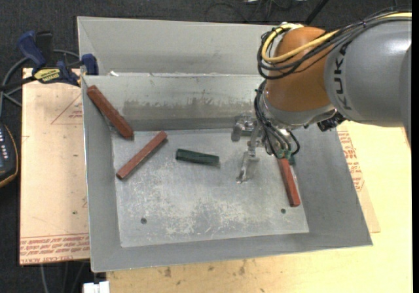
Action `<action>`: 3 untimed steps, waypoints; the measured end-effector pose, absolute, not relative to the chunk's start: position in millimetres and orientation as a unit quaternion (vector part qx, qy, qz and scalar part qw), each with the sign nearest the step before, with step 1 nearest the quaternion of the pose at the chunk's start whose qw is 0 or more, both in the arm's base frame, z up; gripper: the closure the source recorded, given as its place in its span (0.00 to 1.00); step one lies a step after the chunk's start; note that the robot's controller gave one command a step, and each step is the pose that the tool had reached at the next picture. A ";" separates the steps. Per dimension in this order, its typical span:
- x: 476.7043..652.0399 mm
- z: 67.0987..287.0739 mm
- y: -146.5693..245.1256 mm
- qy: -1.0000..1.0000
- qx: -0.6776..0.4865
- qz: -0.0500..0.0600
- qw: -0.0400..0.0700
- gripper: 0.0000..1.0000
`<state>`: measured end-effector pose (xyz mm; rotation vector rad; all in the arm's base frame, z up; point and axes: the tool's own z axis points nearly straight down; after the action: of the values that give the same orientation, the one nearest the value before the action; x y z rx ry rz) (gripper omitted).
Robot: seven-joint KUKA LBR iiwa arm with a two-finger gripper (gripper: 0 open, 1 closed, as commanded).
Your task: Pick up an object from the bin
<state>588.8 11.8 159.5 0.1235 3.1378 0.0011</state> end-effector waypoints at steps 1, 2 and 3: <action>626.8 67.2 77.9 1.000 -0.022 0.002 0.000 0.00; 628.8 72.6 75.2 1.000 -0.021 0.001 0.002 1.00; 620.4 72.3 115.8 0.974 -0.227 0.000 0.004 1.00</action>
Offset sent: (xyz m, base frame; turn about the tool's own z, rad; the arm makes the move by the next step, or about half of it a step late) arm 0.0387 0.0623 -0.0884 -0.1198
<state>620.4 115.8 72.3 -0.7125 3.0522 0.0012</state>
